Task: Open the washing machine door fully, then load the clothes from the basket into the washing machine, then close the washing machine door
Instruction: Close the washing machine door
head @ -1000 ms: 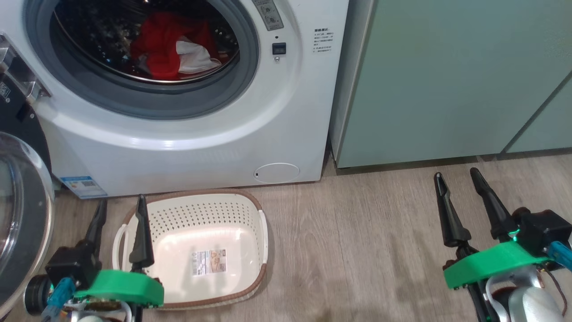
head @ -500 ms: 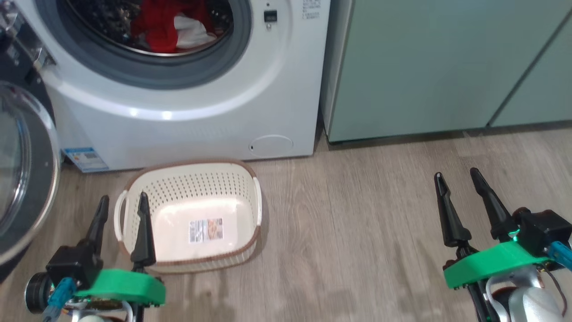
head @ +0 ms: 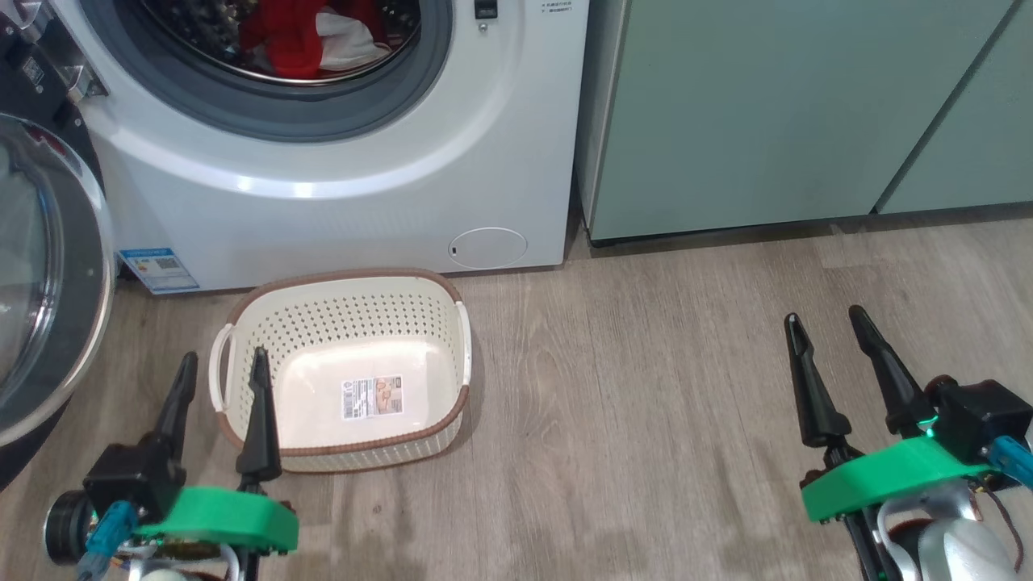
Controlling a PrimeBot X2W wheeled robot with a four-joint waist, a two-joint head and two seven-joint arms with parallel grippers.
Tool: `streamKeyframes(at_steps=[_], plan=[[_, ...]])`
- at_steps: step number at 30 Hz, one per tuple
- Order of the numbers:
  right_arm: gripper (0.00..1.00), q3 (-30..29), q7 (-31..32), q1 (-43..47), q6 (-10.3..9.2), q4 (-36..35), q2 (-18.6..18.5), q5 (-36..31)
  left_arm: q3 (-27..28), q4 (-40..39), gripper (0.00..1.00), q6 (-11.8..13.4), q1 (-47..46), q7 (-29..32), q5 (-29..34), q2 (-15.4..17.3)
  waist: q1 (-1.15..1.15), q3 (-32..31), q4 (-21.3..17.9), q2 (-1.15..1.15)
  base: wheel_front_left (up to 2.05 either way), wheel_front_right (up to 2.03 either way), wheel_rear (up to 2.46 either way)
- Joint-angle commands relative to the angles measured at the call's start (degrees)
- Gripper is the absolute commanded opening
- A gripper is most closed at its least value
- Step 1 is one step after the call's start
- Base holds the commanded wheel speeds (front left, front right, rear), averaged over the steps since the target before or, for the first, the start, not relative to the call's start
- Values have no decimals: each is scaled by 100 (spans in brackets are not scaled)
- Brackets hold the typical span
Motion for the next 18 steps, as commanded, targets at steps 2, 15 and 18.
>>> streamKeyframes(at_steps=[2, 15, 18], plan=[[100, 126, -49, -141, 0, -186, -25, 50, 205, -202, 100, 20, -178, -1, -44, 147, 0, 10, -4, 0, 0, 0, 0], [100, 121, -54, -107, 0, -183, -25, 62, 173, -225, 100, 63, -161, 1, -68, 156, 0, -52, -3, 0, 0, 0, 0], [100, 119, -50, -97, 0, -185, -25, 69, 161, -227, 100, 65, -158, 6, -70, 162, 0, -64, -2, 0, 0, 0, 0]])
